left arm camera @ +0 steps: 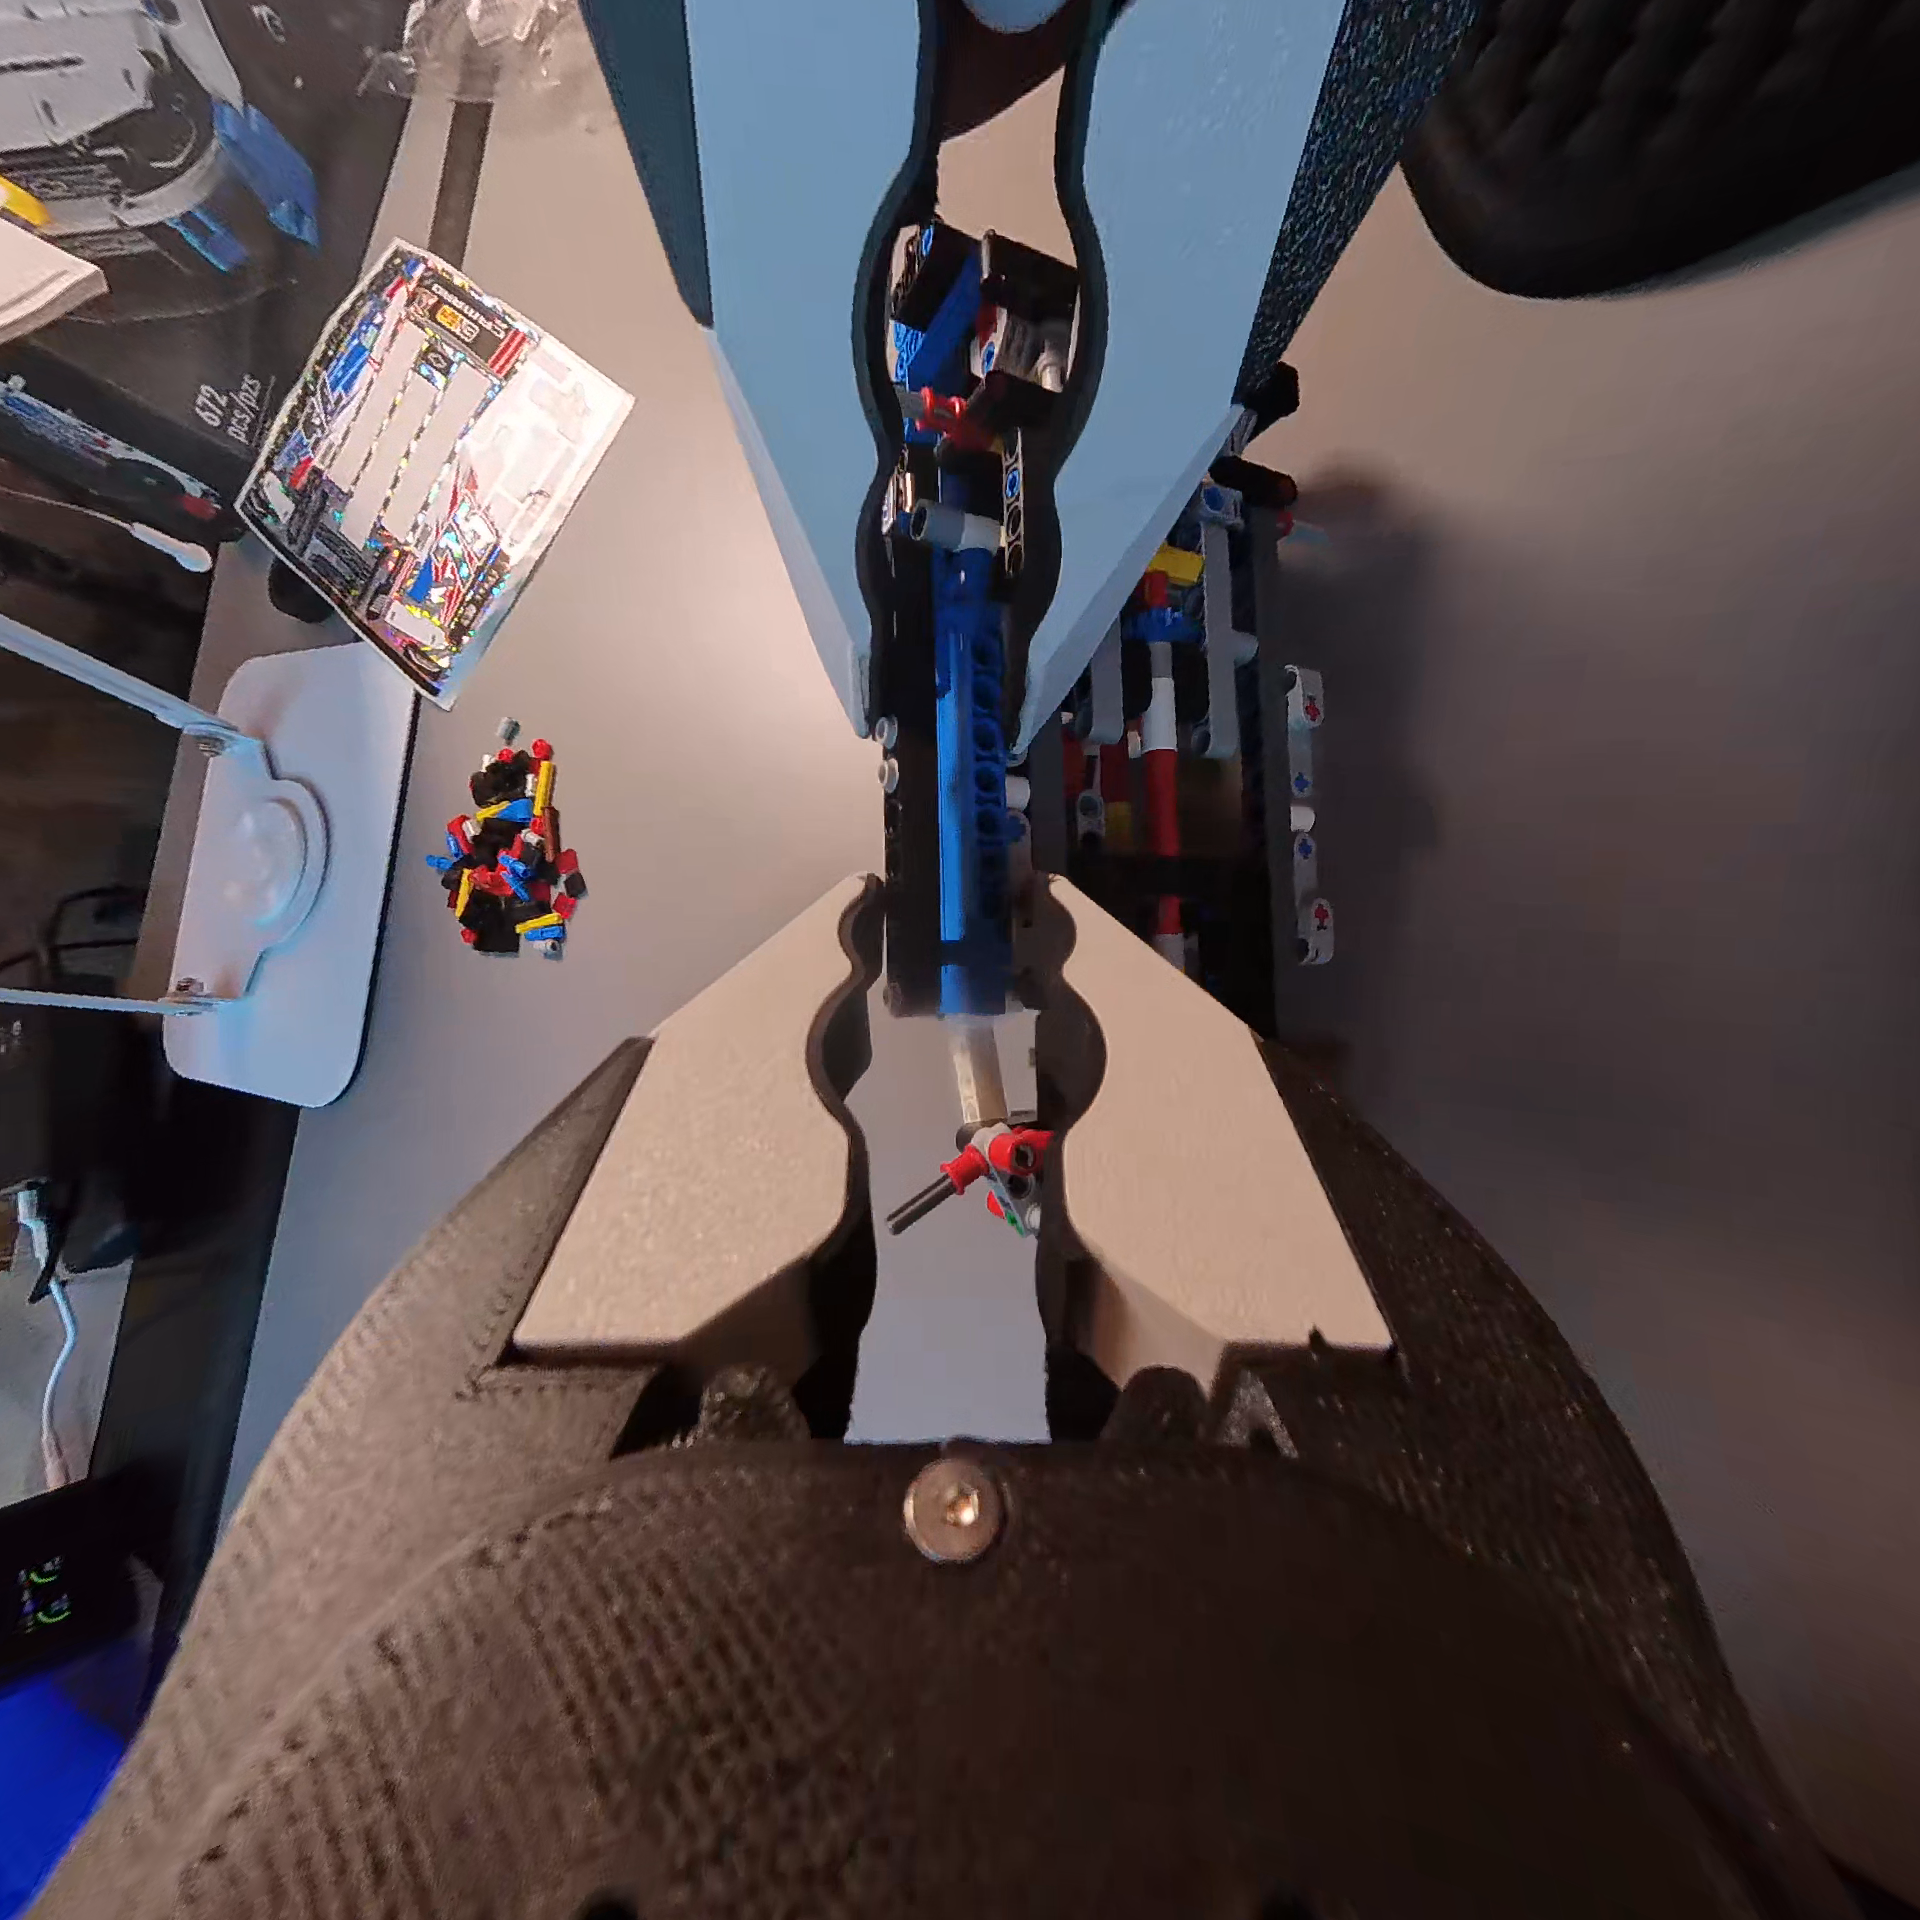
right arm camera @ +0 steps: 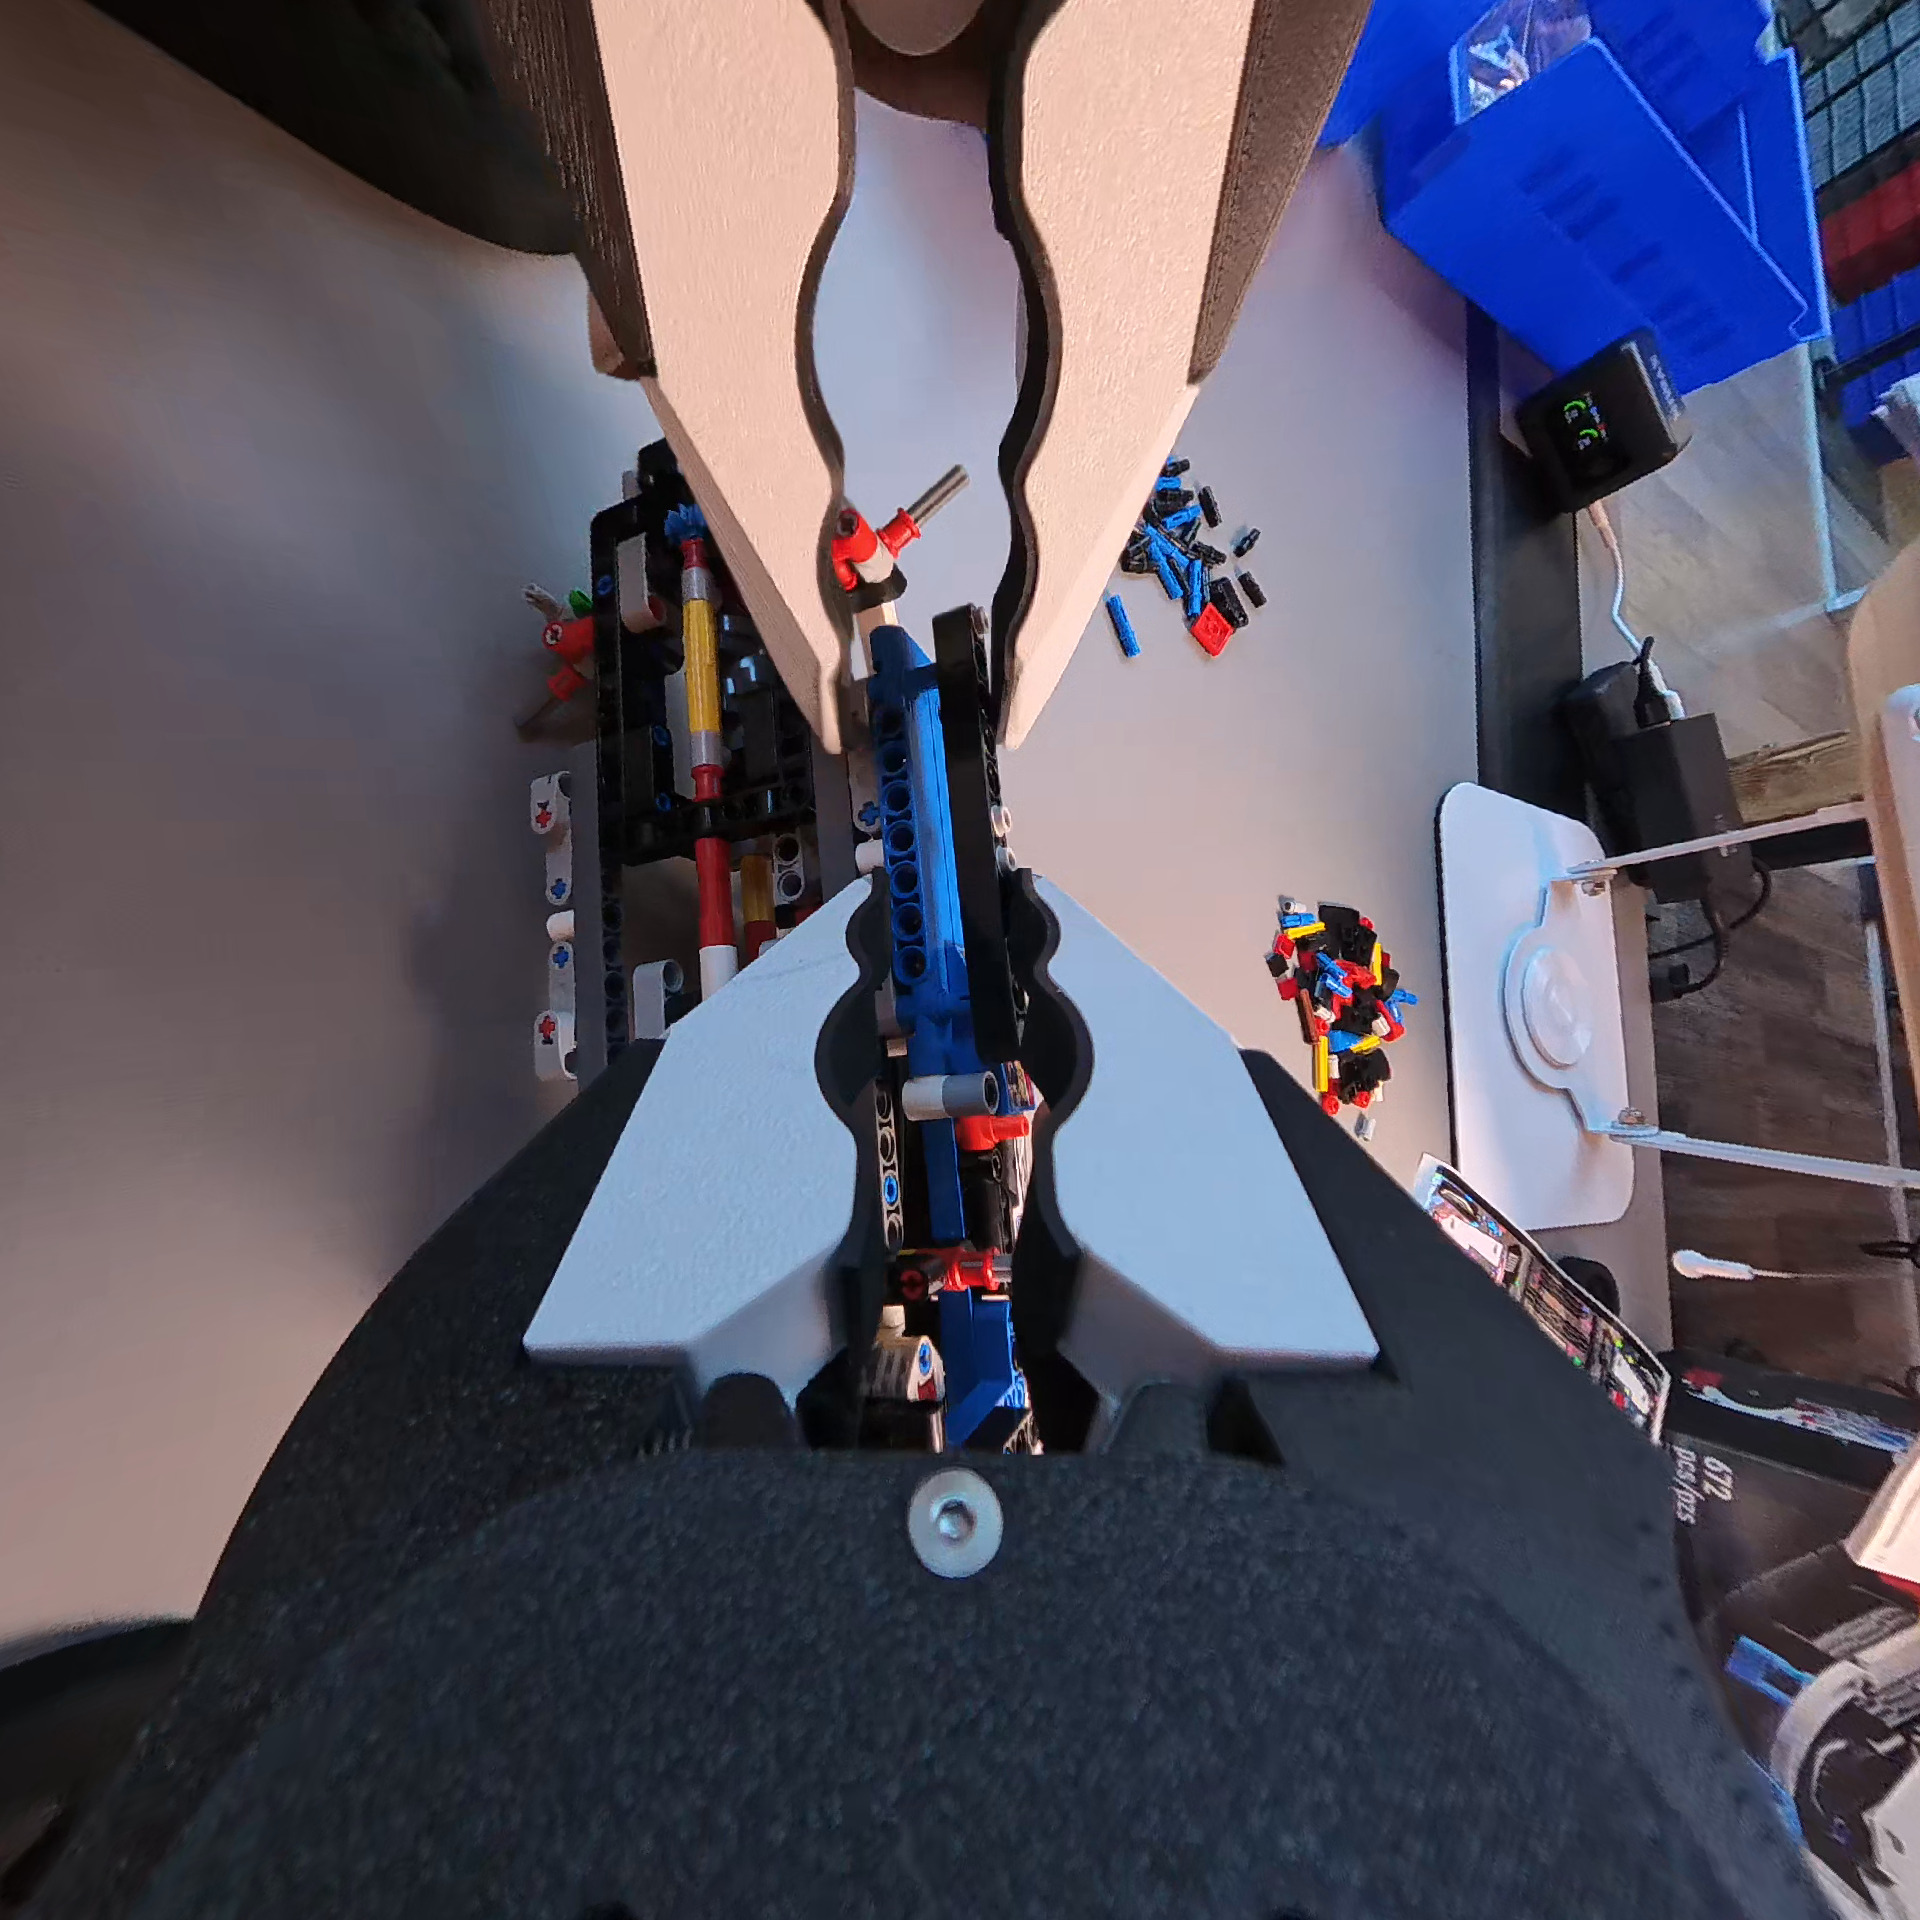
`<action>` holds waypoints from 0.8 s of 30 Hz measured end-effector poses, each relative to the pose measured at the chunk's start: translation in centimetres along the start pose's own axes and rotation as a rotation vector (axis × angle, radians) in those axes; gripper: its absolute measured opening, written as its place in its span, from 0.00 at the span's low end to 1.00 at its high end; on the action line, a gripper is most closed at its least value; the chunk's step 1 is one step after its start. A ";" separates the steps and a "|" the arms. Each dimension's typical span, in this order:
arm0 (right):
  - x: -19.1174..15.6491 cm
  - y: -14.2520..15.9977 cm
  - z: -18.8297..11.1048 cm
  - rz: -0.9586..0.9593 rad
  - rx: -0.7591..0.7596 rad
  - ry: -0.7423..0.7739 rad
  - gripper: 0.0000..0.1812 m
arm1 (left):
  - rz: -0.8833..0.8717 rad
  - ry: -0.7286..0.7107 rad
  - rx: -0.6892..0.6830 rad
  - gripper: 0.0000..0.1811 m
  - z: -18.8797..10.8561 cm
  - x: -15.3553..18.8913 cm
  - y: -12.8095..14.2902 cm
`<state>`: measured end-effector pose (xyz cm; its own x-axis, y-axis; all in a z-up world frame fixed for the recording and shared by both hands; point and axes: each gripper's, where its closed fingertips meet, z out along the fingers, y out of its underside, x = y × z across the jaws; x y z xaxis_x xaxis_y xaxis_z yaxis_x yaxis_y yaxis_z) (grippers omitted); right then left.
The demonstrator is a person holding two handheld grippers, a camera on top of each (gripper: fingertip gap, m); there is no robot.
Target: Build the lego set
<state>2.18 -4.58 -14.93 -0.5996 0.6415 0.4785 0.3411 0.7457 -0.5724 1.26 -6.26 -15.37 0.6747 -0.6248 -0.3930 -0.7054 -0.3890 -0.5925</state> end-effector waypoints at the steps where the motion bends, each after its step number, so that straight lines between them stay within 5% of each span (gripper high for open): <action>1: 0.0 0.0 0.0 -0.007 -0.002 0.003 0.11 | 0.000 -0.004 -0.007 0.15 0.1 0.0 0.0; 16: 0.0 -0.3 0.2 0.043 0.043 -0.012 0.10 | -0.101 0.150 0.047 0.11 0.5 0.0 0.1; 24: 0.6 -0.1 0.4 0.056 0.047 0.008 0.10 | -0.008 0.037 0.012 0.11 1.0 -0.7 0.3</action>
<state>1.52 -4.36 -14.90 -0.5746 0.6837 0.4499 0.3398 0.6994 -0.6289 0.81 -5.30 -15.98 0.6715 -0.6465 -0.3621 -0.6973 -0.3861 -0.6038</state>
